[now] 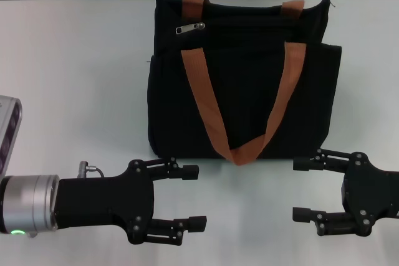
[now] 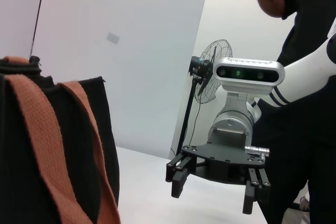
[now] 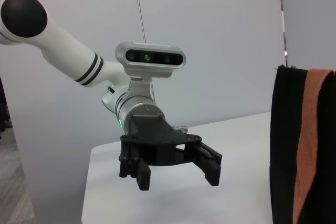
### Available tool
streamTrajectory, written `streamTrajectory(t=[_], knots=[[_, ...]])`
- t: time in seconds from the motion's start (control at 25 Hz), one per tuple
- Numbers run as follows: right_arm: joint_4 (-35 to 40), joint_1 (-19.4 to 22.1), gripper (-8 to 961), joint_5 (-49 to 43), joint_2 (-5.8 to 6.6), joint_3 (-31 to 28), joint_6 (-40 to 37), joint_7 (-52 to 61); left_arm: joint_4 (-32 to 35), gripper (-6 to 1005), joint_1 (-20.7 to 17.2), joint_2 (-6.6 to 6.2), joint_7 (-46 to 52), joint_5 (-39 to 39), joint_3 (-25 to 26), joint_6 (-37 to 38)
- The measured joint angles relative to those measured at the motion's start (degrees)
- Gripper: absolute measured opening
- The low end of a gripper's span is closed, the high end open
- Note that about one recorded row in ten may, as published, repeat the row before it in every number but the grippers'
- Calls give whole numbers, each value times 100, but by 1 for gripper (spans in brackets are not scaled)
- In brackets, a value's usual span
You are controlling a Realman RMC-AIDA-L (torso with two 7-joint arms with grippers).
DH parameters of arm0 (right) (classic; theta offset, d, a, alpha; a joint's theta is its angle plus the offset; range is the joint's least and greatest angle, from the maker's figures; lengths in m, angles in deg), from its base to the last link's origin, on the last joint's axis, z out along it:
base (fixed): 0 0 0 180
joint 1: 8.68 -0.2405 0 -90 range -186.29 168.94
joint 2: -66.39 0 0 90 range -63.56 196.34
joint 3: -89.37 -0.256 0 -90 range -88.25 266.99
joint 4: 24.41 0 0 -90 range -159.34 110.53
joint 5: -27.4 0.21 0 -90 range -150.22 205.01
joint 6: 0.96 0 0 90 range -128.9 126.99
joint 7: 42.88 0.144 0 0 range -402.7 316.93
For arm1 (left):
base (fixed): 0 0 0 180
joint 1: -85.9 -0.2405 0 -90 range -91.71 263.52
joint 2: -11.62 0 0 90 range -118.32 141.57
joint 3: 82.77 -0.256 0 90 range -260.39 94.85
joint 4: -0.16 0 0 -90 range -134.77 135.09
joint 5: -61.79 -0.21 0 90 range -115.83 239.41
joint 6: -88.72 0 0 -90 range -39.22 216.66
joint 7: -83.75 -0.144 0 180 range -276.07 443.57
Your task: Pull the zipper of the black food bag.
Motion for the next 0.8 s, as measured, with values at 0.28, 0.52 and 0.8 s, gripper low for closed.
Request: streamTrajectory(t=[0.28, 0.52, 0.8], knots=[[0, 0, 801, 0, -5, 0, 0, 0, 0, 822, 0, 0, 11, 1, 0, -2], [0, 0, 800, 0, -6, 0, 0, 0, 0, 813, -3, 0, 8, 30, 21, 29], [0, 22, 801, 1, -6, -6, 1, 0, -50, 802, -131, -7, -646, 1173, 543, 772]])
